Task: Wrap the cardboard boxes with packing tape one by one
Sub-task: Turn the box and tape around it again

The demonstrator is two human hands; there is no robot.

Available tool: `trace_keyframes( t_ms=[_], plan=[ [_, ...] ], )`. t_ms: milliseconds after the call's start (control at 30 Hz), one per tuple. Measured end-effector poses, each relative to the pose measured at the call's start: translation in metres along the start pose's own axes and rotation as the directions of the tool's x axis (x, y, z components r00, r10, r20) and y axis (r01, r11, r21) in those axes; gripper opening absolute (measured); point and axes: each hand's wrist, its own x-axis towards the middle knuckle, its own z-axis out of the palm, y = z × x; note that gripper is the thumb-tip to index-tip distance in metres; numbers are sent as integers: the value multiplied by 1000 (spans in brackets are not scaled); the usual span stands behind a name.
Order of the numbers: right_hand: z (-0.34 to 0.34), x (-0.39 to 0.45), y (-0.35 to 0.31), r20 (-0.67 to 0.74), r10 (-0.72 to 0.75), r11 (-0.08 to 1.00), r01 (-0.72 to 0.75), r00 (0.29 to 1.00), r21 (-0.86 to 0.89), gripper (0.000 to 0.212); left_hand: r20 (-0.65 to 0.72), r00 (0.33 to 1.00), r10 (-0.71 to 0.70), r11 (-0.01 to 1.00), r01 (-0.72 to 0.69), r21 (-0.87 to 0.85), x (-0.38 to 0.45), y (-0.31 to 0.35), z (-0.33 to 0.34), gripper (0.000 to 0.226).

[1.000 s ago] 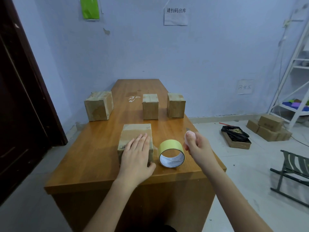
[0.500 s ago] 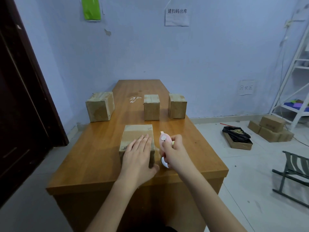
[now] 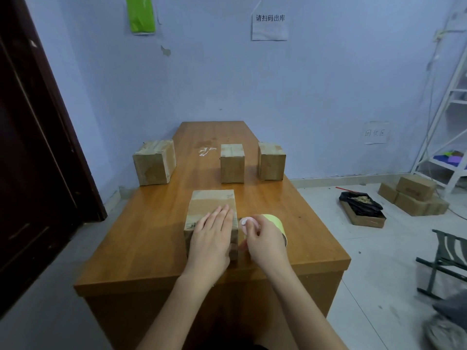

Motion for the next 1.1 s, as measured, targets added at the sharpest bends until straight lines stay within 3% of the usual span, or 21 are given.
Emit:
trace_keyframes(
  t_ms=[300, 600, 800, 1100],
  plan=[
    [6, 7, 3, 3, 29, 1000, -29, 1000, 12, 30, 33, 999, 2, 1000, -1, -16, 1, -1, 0, 78],
    [4, 17, 6, 133, 101, 986, -117, 986, 121, 34, 36, 999, 20, 1000, -20, -2, 0, -1, -1, 83],
    [2, 19, 8, 221, 180, 948, -229, 959, 221, 35, 11, 1000, 11, 1000, -11, -13, -1, 0, -2, 74],
    [-6, 12, 9, 279, 196, 923, -273, 940, 272, 32, 3, 1000, -4, 1000, 4, -11, 0, 1, 0, 72]
  ],
)
